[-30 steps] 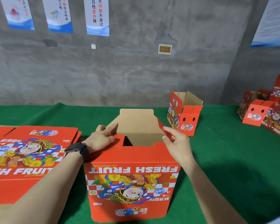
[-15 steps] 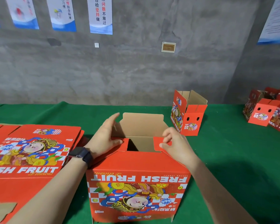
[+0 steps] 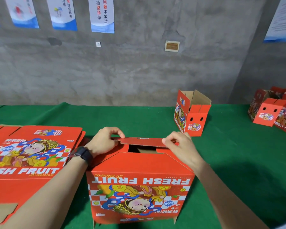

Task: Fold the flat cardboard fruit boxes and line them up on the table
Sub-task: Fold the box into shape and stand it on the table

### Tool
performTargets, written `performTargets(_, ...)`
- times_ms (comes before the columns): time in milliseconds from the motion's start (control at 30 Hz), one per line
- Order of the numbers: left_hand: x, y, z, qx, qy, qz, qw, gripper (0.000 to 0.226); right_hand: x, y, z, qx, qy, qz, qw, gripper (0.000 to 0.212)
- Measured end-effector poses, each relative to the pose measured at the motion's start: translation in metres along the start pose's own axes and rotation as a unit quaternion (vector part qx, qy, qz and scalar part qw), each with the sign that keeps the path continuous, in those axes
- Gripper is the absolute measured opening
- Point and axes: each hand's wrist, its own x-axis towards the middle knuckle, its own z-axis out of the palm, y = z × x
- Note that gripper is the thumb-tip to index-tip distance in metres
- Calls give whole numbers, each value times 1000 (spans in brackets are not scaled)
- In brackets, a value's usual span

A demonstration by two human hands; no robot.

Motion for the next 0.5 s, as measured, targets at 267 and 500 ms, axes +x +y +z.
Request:
performTargets(267, -4, 3, -4, 17, -178, -48, 983, 69, 8, 1, 2, -134, -134, 42, 981, 70)
performTargets(500, 2, 4, 9, 173, -116, -16, 978, 90, 12, -4, 12, -273, -124, 42, 953, 68)
